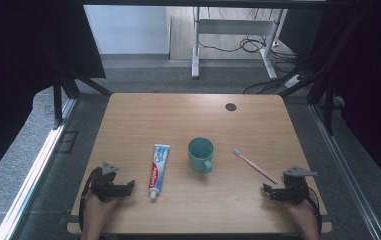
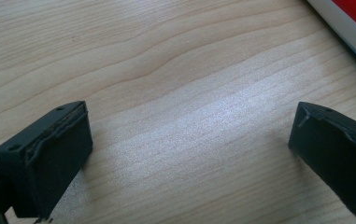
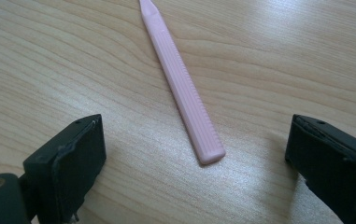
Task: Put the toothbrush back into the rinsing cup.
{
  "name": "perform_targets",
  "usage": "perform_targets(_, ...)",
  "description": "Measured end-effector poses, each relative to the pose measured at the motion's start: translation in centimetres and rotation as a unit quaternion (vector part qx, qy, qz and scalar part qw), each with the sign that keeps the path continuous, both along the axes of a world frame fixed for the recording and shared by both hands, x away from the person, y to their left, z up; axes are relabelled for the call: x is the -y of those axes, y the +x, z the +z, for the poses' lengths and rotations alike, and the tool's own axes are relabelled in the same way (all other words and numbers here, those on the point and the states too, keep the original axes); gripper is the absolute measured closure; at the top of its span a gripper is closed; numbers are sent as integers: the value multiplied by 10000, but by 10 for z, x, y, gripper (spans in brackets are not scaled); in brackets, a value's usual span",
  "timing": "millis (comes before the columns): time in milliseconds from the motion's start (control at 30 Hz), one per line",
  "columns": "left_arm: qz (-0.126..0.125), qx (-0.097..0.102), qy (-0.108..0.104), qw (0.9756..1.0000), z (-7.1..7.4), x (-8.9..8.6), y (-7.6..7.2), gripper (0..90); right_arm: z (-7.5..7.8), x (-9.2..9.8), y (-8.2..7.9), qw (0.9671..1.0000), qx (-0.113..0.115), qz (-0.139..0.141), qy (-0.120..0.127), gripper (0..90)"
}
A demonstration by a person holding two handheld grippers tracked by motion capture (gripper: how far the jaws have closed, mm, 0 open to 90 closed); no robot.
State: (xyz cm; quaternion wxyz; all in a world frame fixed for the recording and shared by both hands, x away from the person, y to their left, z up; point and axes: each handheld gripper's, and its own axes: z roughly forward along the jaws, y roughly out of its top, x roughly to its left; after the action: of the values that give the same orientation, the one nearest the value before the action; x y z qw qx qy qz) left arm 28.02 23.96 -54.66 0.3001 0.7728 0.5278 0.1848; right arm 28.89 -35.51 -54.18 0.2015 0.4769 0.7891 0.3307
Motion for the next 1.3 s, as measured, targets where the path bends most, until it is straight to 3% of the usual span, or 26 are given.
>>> perform_targets(1300,36,-1,-4,10000,0,1,1,0,5,2,-2,9999,-37,146,-42,0)
